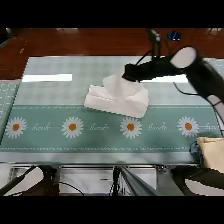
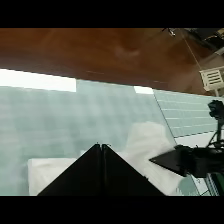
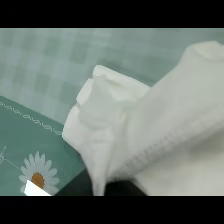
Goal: Fold the shirts.
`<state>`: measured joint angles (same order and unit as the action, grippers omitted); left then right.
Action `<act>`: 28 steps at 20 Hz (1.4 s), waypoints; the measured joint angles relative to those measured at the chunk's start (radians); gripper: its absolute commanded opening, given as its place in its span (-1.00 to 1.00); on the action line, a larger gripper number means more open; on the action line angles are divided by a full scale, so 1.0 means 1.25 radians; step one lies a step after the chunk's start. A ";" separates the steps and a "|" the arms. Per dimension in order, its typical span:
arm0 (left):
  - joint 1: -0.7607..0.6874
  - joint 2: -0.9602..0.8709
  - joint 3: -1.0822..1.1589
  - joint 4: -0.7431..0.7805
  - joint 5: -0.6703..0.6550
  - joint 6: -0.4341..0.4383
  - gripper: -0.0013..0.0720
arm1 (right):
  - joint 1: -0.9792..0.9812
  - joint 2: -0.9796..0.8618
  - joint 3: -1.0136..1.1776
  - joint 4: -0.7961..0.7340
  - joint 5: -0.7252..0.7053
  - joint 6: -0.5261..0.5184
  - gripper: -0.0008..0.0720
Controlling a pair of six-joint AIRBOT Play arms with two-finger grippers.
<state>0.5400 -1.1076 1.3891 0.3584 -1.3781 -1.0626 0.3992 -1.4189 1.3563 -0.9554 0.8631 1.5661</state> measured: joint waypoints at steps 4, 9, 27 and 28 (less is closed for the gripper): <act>0.007 0.048 -0.002 0.001 -0.034 0.010 -0.88 | 0.102 -0.103 0.000 0.046 -0.142 0.031 -0.54; -0.039 0.060 -0.034 0.034 -0.047 0.016 -0.88 | 0.192 -0.178 0.000 0.101 -0.224 0.041 0.41; -0.201 0.045 -0.276 0.354 0.025 0.026 0.16 | -0.327 0.131 -0.077 -0.383 0.273 0.021 0.68; -0.202 0.045 -0.276 0.366 0.025 0.015 0.16 | -0.378 0.128 -0.110 -0.327 0.283 0.001 0.68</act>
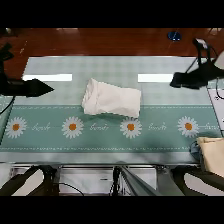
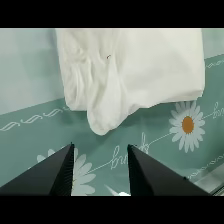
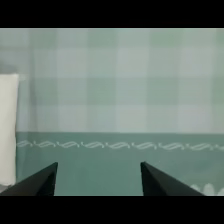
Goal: Fold the shirts.
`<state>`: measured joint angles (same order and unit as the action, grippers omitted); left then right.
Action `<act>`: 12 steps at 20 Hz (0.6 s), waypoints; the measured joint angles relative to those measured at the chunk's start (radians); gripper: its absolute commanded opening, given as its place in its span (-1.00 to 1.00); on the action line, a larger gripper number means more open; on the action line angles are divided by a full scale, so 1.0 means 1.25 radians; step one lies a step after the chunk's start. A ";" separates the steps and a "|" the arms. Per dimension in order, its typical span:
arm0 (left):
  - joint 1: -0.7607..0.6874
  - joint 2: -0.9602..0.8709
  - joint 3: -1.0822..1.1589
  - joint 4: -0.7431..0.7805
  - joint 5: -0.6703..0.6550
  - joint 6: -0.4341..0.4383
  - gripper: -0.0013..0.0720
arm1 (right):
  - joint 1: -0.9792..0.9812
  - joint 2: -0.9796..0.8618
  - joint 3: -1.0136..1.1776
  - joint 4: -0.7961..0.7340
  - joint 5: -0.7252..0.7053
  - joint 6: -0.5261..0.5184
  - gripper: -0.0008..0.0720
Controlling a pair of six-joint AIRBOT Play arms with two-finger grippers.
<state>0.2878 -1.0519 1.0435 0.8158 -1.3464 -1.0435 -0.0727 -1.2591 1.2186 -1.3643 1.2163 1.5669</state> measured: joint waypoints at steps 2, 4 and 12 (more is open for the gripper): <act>-0.001 -0.002 -0.002 0.015 0.001 -0.015 0.16 | -0.074 -0.017 -0.078 0.135 -0.009 -0.056 0.68; -0.001 -0.002 -0.002 0.024 0.001 -0.024 0.16 | -0.102 -0.046 -0.149 0.263 -0.035 -0.112 0.68; -0.001 -0.002 -0.002 0.035 -0.002 -0.036 0.16 | 0.038 -0.195 -0.256 0.575 -0.212 -0.242 0.66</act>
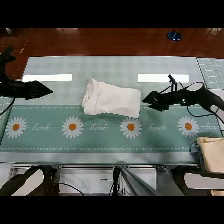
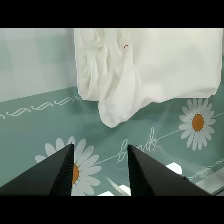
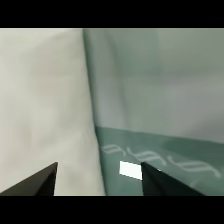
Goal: Fold the shirts.
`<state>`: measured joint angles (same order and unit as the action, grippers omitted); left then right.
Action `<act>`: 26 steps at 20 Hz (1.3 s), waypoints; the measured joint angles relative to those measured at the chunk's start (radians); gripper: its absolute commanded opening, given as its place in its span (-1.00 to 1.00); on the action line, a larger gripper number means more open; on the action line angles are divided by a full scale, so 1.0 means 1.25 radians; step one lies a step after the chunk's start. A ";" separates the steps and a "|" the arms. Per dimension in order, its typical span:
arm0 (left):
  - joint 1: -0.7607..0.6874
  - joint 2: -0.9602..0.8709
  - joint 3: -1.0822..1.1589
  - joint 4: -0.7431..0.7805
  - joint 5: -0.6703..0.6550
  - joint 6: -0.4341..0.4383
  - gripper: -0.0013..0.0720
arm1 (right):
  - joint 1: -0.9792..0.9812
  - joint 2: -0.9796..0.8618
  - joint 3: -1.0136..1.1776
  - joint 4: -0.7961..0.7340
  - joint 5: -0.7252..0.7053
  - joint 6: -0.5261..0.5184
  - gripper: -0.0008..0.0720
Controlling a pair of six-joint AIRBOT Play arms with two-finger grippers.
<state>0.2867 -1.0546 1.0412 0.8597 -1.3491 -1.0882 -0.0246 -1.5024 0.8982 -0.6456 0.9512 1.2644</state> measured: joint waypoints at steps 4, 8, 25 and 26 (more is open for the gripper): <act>0.000 0.000 0.000 0.003 -0.003 0.000 0.16 | 0.084 -0.057 -0.006 0.129 -0.070 -0.020 0.01; 0.000 0.000 0.000 0.005 -0.006 -0.002 0.16 | 0.143 -0.089 -0.002 0.236 -0.093 -0.081 -0.91; 0.000 0.000 0.000 -0.004 -0.011 -0.004 0.16 | -0.497 0.457 0.373 0.025 0.391 0.312 -0.92; 0.000 0.000 0.000 -0.010 -0.016 -0.009 0.16 | -0.565 0.469 0.389 -0.005 0.442 0.331 -0.92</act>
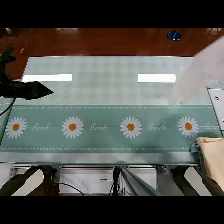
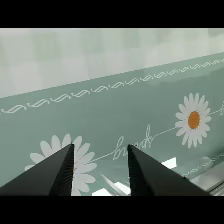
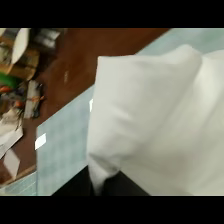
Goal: Fold the shirts.
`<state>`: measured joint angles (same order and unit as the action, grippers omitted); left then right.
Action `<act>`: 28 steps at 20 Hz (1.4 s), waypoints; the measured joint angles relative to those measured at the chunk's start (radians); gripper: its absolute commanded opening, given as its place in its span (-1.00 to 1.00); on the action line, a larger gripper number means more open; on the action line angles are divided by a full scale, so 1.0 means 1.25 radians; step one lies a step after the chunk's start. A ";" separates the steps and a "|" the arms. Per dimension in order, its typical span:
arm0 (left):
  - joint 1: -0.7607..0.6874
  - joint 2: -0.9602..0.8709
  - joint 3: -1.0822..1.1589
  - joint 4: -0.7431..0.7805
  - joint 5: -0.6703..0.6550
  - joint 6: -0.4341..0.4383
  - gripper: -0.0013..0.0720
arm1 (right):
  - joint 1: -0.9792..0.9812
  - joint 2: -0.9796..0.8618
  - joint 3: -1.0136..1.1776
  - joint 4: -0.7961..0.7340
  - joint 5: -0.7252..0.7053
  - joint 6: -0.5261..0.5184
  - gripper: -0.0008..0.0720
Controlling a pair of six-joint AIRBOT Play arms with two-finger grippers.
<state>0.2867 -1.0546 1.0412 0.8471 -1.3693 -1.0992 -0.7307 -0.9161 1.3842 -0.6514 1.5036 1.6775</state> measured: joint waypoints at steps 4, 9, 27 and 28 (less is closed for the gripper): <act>0.000 0.000 0.000 -0.036 -0.015 -0.006 0.16 | -0.225 0.026 0.030 -0.111 0.175 -0.010 -0.92; -0.001 0.000 0.000 -0.060 -0.021 -0.010 0.16 | -0.385 0.038 0.039 -0.337 0.254 -0.115 -0.92; -0.027 -0.095 0.000 -0.070 0.017 0.010 0.16 | -0.428 0.049 -0.089 -0.919 0.281 -0.175 -0.91; -0.020 -0.101 0.000 -0.071 0.026 0.013 0.16 | -0.428 0.049 -0.132 -0.954 0.281 -0.175 -0.92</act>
<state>0.2611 -1.1809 1.0412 0.7582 -1.3373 -1.0836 -1.2659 -0.8551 1.2198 -1.8439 1.8545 1.4582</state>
